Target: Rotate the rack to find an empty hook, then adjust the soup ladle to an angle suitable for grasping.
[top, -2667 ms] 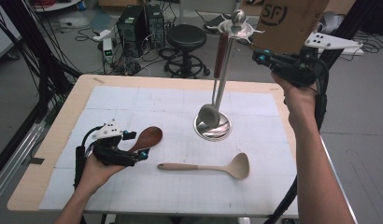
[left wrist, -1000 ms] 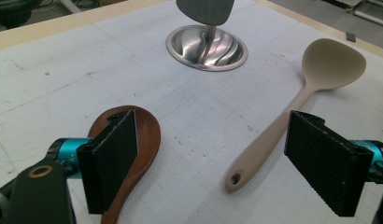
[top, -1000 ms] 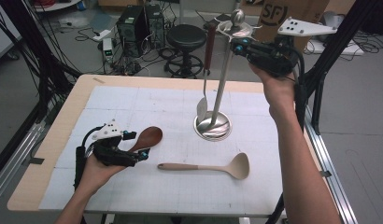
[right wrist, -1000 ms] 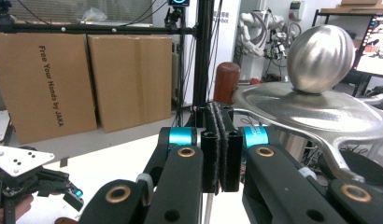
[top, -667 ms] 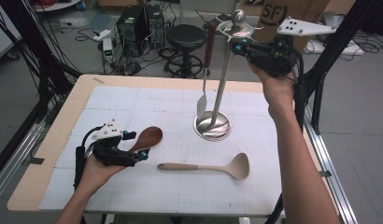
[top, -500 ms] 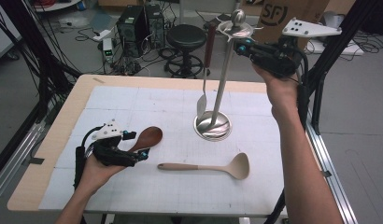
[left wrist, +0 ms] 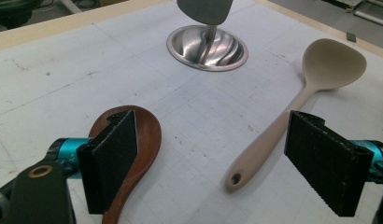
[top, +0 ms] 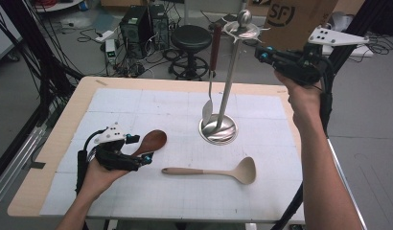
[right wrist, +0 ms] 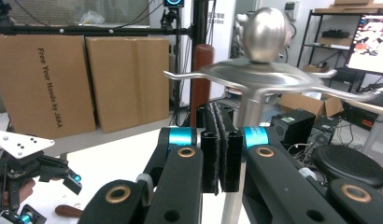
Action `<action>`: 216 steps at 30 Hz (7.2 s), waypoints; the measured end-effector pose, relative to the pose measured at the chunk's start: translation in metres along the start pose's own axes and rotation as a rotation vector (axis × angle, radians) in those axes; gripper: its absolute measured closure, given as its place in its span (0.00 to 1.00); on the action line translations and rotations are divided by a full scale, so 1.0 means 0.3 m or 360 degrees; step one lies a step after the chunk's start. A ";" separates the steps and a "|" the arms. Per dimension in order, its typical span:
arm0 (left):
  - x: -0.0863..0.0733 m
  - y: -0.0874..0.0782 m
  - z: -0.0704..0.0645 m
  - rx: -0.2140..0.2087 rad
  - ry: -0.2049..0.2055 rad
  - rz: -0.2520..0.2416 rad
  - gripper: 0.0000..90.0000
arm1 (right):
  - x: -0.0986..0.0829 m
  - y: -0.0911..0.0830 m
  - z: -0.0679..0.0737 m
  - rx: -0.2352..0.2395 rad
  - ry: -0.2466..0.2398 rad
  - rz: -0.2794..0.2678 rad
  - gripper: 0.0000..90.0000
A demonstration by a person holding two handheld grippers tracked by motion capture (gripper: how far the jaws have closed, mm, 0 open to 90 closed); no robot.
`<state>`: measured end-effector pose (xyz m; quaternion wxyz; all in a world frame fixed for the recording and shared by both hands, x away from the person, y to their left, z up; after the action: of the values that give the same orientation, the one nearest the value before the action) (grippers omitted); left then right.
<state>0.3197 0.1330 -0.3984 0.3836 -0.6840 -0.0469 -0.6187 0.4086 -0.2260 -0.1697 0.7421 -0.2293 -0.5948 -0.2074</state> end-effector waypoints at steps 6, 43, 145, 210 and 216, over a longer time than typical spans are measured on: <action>0.000 0.000 0.001 0.0002 0.0003 0.0001 0.20 | 0.011 -0.034 -0.040 -0.0047 0.0031 -0.0030 0.99; 0.001 0.000 -0.002 -0.0002 -0.0005 -0.0005 0.20 | 0.029 0.080 0.052 0.0008 -0.0067 0.0023 0.99; -0.024 0.009 0.005 0.0012 -0.0006 0.0024 0.19 | -0.774 0.216 0.217 0.0195 0.0073 0.0701 0.64; -0.033 0.016 -0.004 0.0005 -0.0001 0.0038 0.18 | -1.136 0.274 0.299 0.0222 0.0004 0.1144 0.69; -0.033 0.017 -0.007 -0.0005 0.0004 0.0037 0.18 | -1.136 0.274 0.293 0.0220 -0.0013 0.1147 0.72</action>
<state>0.3186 0.1323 -0.4097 0.3897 -0.6844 -0.0375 -0.6150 0.3169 -0.0960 -0.4942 0.7788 -0.3744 -0.4913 0.1090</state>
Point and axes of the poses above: each handheld gripper's, and its own axes: y roughly forward along the jaws, x roughly out of its top, z roughly to its left, the point moved 7 cm from there along y, roughly forward along the jaws, and after that the axes turned 12 degrees about y, right-handed, at the moved point
